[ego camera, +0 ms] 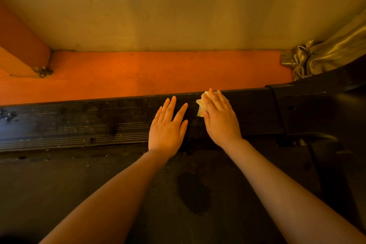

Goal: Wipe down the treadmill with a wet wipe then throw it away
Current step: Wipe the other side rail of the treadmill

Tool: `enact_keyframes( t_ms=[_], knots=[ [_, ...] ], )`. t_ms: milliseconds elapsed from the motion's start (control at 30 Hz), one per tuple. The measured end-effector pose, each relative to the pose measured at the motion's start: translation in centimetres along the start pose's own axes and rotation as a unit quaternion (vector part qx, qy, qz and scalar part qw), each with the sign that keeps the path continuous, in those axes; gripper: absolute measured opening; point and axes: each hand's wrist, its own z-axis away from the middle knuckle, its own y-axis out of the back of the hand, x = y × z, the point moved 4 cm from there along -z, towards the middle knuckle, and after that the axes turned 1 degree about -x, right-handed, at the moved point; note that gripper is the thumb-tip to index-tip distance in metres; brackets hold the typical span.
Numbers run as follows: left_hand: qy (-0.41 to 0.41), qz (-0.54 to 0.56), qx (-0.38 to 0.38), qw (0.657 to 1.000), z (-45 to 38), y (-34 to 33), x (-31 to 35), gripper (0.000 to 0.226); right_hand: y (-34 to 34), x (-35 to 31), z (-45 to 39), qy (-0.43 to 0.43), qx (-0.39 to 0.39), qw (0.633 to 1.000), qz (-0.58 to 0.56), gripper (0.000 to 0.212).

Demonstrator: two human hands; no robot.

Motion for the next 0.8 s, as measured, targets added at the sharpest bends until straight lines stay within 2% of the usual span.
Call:
enact_keyframes(
  t_ms=[400,633,800],
  knots=[
    [0.002,0.010,-0.007,1.000,-0.1,0.1,0.0,0.055,-1.8,-0.6,6.4,-0.028,0.020,0.999,-0.039,0.057],
    [-0.003,0.037,-0.013,0.999,-0.2,0.6,-0.6,0.057,-1.1,-0.5,4.4,0.003,0.018,0.999,-0.029,0.055],
    [0.047,0.032,0.015,0.998,-0.1,1.2,-2.3,0.056,-0.4,-0.5,1.4,0.009,0.009,0.999,-0.030,0.052]
  ],
)
